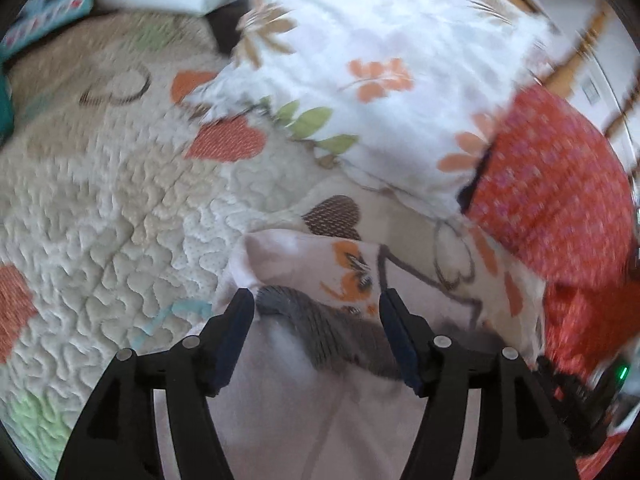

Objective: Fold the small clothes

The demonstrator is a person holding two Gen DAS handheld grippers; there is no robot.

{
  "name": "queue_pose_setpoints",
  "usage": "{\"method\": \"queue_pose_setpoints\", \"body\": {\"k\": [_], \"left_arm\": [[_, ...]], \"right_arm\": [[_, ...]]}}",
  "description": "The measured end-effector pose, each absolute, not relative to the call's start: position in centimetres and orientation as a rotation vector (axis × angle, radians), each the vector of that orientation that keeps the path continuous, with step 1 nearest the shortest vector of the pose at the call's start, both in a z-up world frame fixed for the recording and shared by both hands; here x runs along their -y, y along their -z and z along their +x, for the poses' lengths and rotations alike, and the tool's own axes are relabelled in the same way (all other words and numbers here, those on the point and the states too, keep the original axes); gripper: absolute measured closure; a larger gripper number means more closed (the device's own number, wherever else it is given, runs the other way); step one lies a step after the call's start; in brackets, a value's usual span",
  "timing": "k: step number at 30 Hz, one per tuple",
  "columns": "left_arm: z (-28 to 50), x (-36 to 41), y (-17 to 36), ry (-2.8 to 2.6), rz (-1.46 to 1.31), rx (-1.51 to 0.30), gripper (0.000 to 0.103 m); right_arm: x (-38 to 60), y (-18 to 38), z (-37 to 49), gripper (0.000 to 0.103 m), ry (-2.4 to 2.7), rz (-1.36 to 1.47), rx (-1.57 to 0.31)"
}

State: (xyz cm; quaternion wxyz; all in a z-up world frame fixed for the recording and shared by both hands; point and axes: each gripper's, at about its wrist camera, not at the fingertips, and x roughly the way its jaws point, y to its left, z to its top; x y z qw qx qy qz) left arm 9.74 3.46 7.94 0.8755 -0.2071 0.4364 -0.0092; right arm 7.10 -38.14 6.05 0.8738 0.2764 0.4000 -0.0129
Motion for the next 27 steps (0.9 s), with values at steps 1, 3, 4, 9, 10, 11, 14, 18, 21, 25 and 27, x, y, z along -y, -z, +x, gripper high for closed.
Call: {"method": "queue_pose_setpoints", "body": {"k": [1, 3, 4, 9, 10, 11, 14, 18, 21, 25, 27], "left_arm": [[9.4, -2.9, -8.3, 0.036, -0.39, -0.901, 0.036], [8.7, -1.7, -8.6, 0.083, -0.296, -0.895, 0.025], [8.6, -1.2, -8.2, 0.108, -0.264, -0.91, 0.021], [10.2, -0.6, -3.4, 0.094, -0.188, -1.075, 0.021], [10.5, -0.8, -2.6, 0.068, -0.185, -1.102, 0.021], [10.8, -1.0, -2.1, 0.042, -0.178, -1.12, 0.021], [10.8, -1.1, -2.3, -0.04, -0.087, -1.098, 0.021], [10.7, -2.5, -2.5, -0.135, -0.03, -1.086, 0.021], [10.5, -4.3, -2.7, -0.203, -0.049, -1.093, 0.021], [9.7, -5.6, -3.9, -0.239, -0.038, -1.066, 0.021], [8.5, -5.9, -4.8, -0.242, -0.011, -1.041, 0.021]], "right_arm": [[37.7, -6.4, 7.0, 0.047, 0.024, 0.552, -0.832], [36.2, -7.0, 6.7, 0.047, 0.003, 0.493, -0.83], [35.2, -7.1, 6.8, 0.047, -0.016, 0.454, -0.842], [31.3, -4.9, 7.5, 0.047, -0.151, 0.378, -0.961], [30.8, -4.2, 7.7, 0.047, -0.179, 0.379, -0.993], [30.4, -3.2, 7.9, 0.047, -0.194, 0.38, -1.032], [30.7, -1.7, 8.1, 0.048, -0.121, 0.343, -1.081], [32.3, -1.7, 8.1, 0.048, -0.03, 0.318, -1.07], [33.2, -1.5, 8.2, 0.049, -0.025, 0.334, -1.074], [33.0, -2.3, 7.5, 0.048, 0.027, 0.255, -1.063], [32.6, -2.7, 7.2, 0.048, 0.083, 0.179, -1.056]]}}
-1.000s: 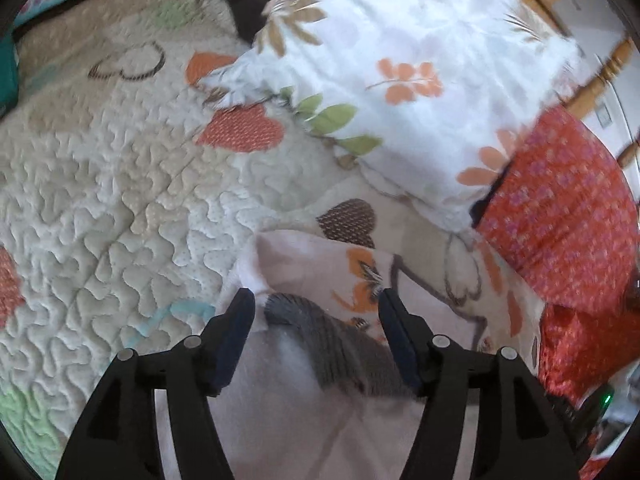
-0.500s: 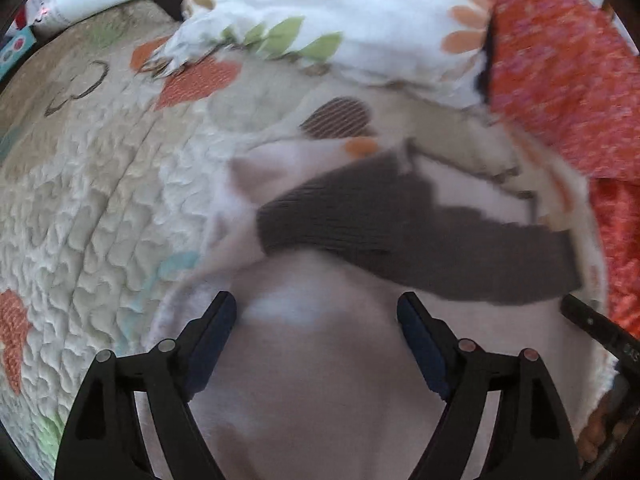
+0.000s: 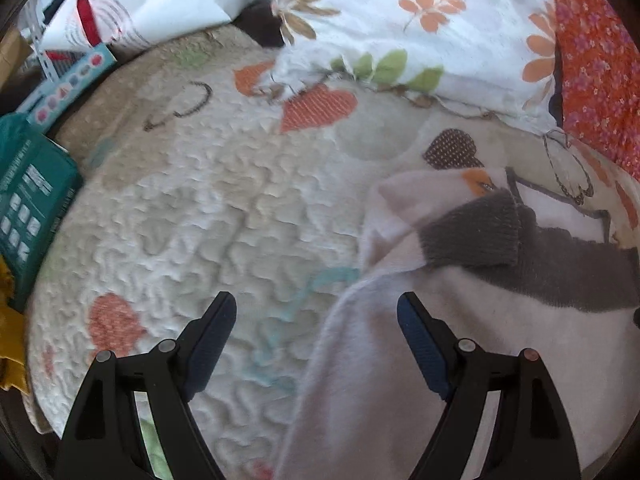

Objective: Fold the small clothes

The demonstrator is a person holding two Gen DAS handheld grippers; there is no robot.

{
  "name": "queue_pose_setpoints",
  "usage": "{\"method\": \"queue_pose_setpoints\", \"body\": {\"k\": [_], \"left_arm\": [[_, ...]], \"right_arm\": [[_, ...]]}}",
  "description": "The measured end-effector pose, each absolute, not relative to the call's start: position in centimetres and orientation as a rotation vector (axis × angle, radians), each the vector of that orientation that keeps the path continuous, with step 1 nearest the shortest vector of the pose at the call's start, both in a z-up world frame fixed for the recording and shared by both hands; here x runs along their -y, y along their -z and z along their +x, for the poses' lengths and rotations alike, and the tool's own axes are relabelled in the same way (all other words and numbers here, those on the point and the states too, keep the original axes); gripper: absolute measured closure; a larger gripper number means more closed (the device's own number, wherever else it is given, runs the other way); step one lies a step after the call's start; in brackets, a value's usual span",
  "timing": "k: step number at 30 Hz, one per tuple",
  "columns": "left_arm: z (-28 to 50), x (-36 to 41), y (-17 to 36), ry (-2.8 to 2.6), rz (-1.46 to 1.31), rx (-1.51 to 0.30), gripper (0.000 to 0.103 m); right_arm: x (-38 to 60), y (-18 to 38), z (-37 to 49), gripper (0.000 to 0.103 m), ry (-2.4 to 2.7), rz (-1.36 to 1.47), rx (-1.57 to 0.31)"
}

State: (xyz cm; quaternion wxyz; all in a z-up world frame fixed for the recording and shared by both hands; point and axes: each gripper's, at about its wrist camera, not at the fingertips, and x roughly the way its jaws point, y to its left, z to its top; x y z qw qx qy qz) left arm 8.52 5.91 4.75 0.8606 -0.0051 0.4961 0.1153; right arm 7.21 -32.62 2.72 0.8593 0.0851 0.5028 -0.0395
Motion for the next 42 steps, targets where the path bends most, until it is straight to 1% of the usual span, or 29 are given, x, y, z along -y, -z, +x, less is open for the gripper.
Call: {"method": "queue_pose_setpoints", "body": {"k": [3, 5, 7, 10, 11, 12, 13, 16, 17, 18, 19, 20, 21, 22, 25, 26, 27, 28, 30, 32, 33, 34, 37, 40, 42], "left_arm": [[7.2, -6.3, -5.4, -0.209, 0.007, -1.027, 0.021], [6.3, -6.6, -5.4, -0.164, -0.002, -1.047, 0.021], [5.4, -7.0, -4.8, -0.1, -0.02, -1.094, 0.021], [4.0, -7.7, -3.4, -0.025, -0.073, -1.177, 0.022], [3.6, -8.0, -2.8, -0.006, -0.088, -1.207, 0.025], [3.3, -8.2, -2.1, 0.003, -0.086, -1.236, 0.043], [3.0, -8.3, -1.9, -0.002, -0.075, -1.242, 0.047], [2.1, -8.6, -2.7, -0.031, -0.038, -1.206, 0.054], [1.8, -8.7, -3.0, -0.048, -0.028, -1.2, 0.058], [1.6, -8.9, -3.2, -0.083, -0.004, -1.193, 0.065], [1.5, -9.2, -3.3, -0.115, 0.013, -1.188, 0.07], [1.4, -9.6, -3.6, -0.159, 0.023, -1.18, 0.072], [1.2, -10.3, -3.8, -0.204, 0.025, -1.175, 0.078], [1.0, -11.0, -4.1, -0.243, 0.018, -1.169, 0.079], [-0.1, -12.3, -6.0, -0.247, -0.073, -1.145, 0.078], [-0.7, -12.7, -7.0, -0.241, -0.09, -1.12, 0.077], [-1.6, -12.7, -8.3, -0.243, -0.098, -1.081, 0.069], [-2.2, -12.7, -9.3, -0.25, -0.108, -1.043, 0.051], [-2.9, -12.8, -10.8, -0.257, -0.144, -0.969, 0.031], [-2.6, -12.8, -11.5, -0.248, -0.178, -0.921, 0.03], [-2.4, -13.0, -11.8, -0.233, -0.193, -0.915, 0.03], [-2.1, -13.3, -11.8, -0.218, -0.207, -0.915, 0.03], [-1.2, -14.5, -11.2, -0.222, -0.223, -0.923, 0.03], [-0.6, -16.4, -11.1, -0.255, -0.249, -0.92, 0.03], [-0.4, -17.8, -11.6, -0.269, -0.276, -0.905, 0.03]], "right_arm": [[32.8, -3.4, 6.3, 0.048, 0.104, 0.149, -1.043], [33.0, -4.2, 5.4, 0.046, 0.11, 0.145, -1.027], [33.2, -4.9, 4.2, 0.041, 0.101, 0.143, -1.011], [33.1, -5.0, 2.3, 0.041, 0.077, 0.121, -1.015], [33.0, -4.8, 1.8, 0.041, 0.064, 0.116, -1.021], [32.9, -4.4, 1.2, 0.041, 0.046, 0.112, -1.032], [33.0, -3.9, 0.5, 0.041, 0.03, 0.11, -1.051], [34.2, -2.1, -0.9, 0.041, 0.047, 0.138, -1.116], [34.7, -1.4, -1.1, 0.039, 0.063, 0.147, -1.143], [35.5, -0.8, -1.3, 0.03, 0.076, 0.165, -1.171], [36.3, -0.4, -1.5, 0.026, 0.078, 0.194, -1.179], [37.2, -0.2, -1.7, 0.026, 0.085, 0.235, -1.177], [38.1, -0.3, -2.0, 0.026, 0.11, 0.268, -1.175], [38.5, -0.5, -2.2, 0.026, 0.153, 0.263, -1.174], [38.8, -2.3, -3.1, 0.028, 0.239, 0.215, -1.111], [38.4, -3.4, -3.5, 0.028, 0.223, 0.223, -1.063], [38.0, -4.3, -3.8, 0.03, 0.204, 0.228, -1.026], [37.1, -5.4, -4.1, 0.032, 0.178, 0.229, -0.978], [34.8, -7.0, -4.2, 0.037, 0.115, 0.231, -0.923], [31.8, -7.9, -3.4, 0.04, 0.039, 0.242, -0.905], [29.7, -8.0, -2.7, 0.044, -0.001, 0.247, -0.912], [27.4, -7.8, -1.6, 0.048, -0.047, 0.249, -0.934], [20.5, -6.7, 1.8, 0.055, -0.15, 0.222, -1.004], [13.2, -5.1, 5.4, 0.058, -0.209, 0.126, -1.036], [9.2, -4.0, 7.7, 0.059, -0.231, 0.059, -1.042]]}}
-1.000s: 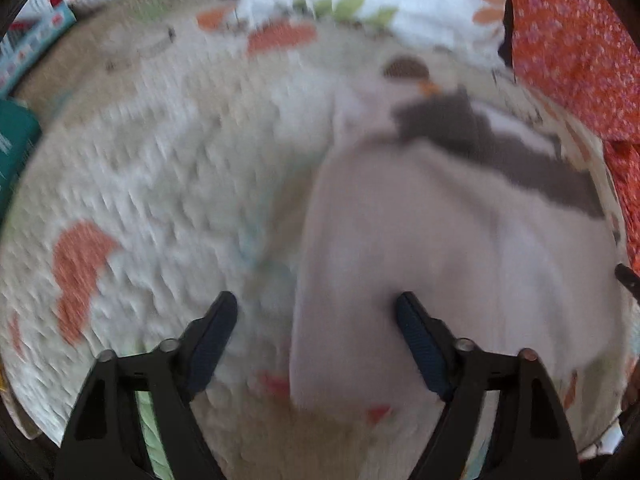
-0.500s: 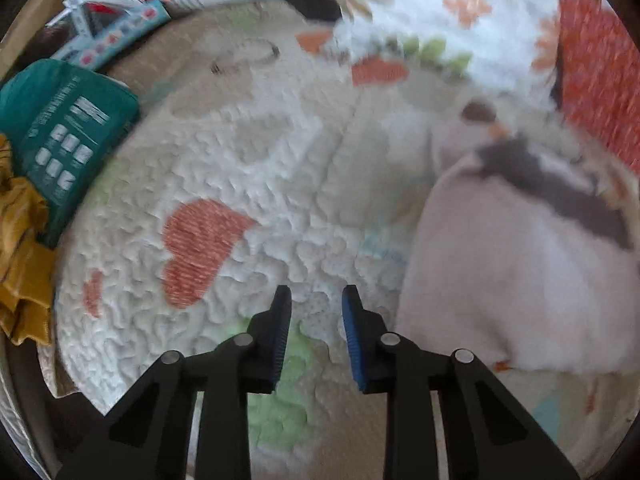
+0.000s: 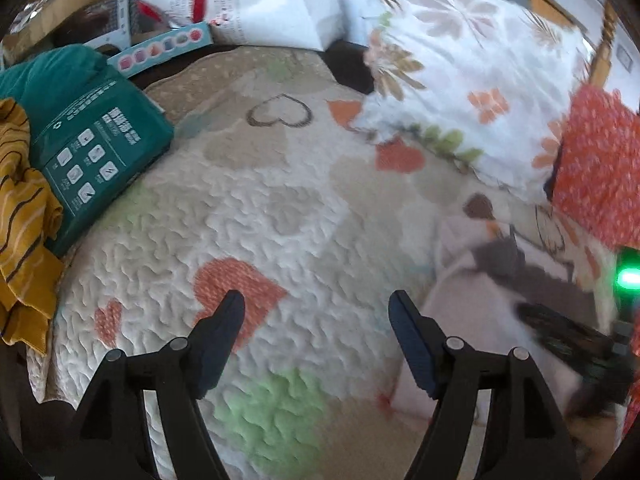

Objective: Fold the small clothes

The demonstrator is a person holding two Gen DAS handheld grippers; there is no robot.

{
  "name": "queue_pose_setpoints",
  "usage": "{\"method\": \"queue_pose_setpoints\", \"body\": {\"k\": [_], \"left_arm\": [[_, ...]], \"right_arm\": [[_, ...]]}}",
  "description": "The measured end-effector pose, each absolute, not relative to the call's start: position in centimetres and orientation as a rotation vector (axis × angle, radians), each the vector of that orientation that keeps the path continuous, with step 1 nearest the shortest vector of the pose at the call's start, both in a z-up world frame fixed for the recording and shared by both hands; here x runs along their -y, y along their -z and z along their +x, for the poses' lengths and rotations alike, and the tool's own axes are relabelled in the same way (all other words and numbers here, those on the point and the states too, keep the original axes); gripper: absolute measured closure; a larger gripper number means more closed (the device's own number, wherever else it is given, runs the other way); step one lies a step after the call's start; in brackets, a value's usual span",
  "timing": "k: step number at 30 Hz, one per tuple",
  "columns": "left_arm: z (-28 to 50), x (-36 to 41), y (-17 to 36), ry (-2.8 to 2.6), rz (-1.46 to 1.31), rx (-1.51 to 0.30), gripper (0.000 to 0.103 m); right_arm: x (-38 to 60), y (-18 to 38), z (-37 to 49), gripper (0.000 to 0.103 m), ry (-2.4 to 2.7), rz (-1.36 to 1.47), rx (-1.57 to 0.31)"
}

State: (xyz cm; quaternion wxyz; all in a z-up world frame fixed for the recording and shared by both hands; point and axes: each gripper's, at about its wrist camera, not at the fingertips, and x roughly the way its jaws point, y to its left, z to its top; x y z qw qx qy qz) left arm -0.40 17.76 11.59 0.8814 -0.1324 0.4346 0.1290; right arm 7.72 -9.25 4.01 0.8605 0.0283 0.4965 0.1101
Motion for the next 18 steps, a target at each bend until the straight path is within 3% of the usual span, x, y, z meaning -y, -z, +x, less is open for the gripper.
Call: {"method": "queue_pose_setpoints", "body": {"k": [4, 10, 18], "left_arm": [[-0.2, -20.2, -12.6, -0.3, -0.333, -0.871, 0.03], [0.0, -23.0, -12.8, -0.336, -0.414, -0.865, 0.03], [-0.9, -23.0, -13.1, -0.369, -0.381, -0.85, 0.029]], "right_arm": [[2.1, -1.8, 13.4, 0.06, -0.194, -0.08, -1.082], [-1.4, -1.6, 19.7, 0.06, -0.16, -0.087, -1.103], [-0.7, -4.9, 15.9, 0.055, -0.255, -0.049, -1.06]]}}
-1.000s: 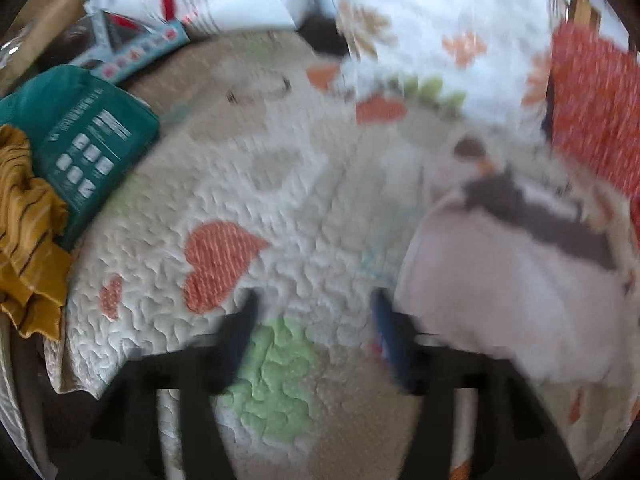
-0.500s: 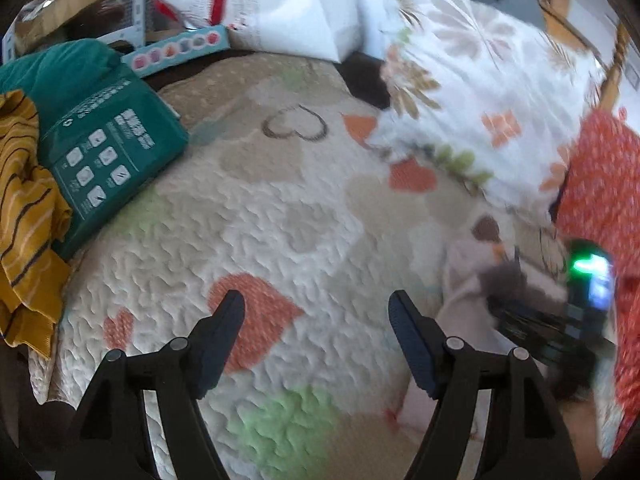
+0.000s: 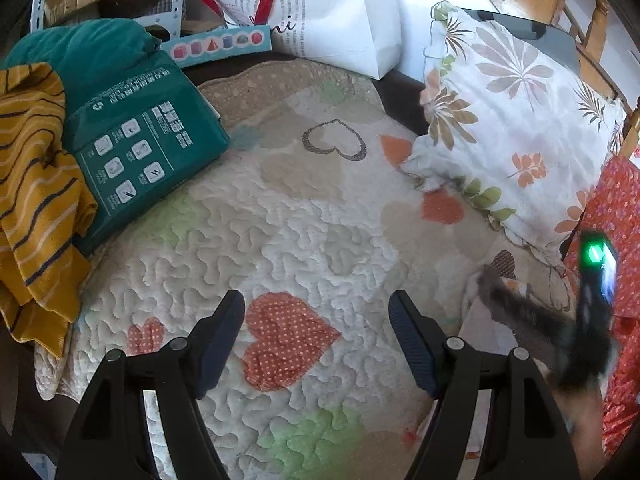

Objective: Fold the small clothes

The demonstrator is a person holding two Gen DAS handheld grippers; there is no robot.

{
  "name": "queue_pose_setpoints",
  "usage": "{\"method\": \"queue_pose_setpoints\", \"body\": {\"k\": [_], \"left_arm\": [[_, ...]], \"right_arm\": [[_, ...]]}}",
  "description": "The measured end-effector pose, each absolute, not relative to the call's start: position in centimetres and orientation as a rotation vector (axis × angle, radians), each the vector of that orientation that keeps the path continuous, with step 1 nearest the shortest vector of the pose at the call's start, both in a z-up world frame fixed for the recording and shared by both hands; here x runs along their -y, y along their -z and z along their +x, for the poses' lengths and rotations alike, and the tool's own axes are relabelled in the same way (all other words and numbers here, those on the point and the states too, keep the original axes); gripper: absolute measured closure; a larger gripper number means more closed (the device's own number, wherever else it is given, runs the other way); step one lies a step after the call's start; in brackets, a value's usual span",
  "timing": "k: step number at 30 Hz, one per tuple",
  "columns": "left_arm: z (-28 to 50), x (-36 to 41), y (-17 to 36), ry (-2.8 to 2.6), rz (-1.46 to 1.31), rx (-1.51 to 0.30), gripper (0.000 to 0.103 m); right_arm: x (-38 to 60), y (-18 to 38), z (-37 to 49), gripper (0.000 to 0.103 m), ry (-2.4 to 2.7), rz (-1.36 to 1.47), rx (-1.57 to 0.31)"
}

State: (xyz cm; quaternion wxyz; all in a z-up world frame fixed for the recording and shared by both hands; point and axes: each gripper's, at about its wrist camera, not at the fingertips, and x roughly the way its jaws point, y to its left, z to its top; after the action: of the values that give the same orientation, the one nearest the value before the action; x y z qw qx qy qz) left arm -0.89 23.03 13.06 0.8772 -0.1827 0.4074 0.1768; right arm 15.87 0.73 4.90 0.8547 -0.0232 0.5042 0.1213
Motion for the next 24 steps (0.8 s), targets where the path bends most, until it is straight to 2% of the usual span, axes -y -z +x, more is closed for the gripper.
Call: {"method": "queue_pose_setpoints", "body": {"k": [8, 12, 24], "left_arm": [[-2.8, -19.1, -15.3, -0.386, -0.224, -0.727, 0.029], [-3.7, -16.4, -16.1, -0.342, -0.134, -0.675, 0.025], [-3.3, -14.4, -15.6, -0.281, -0.147, -0.693, 0.025]], "right_arm": [[1.9, -4.3, 5.0, 0.051, -0.332, -0.057, -1.064], [3.7, -3.5, 1.2, 0.051, -0.316, -0.015, -1.075], [6.1, -3.6, -1.4, 0.047, -0.296, -0.017, -1.046]]}}
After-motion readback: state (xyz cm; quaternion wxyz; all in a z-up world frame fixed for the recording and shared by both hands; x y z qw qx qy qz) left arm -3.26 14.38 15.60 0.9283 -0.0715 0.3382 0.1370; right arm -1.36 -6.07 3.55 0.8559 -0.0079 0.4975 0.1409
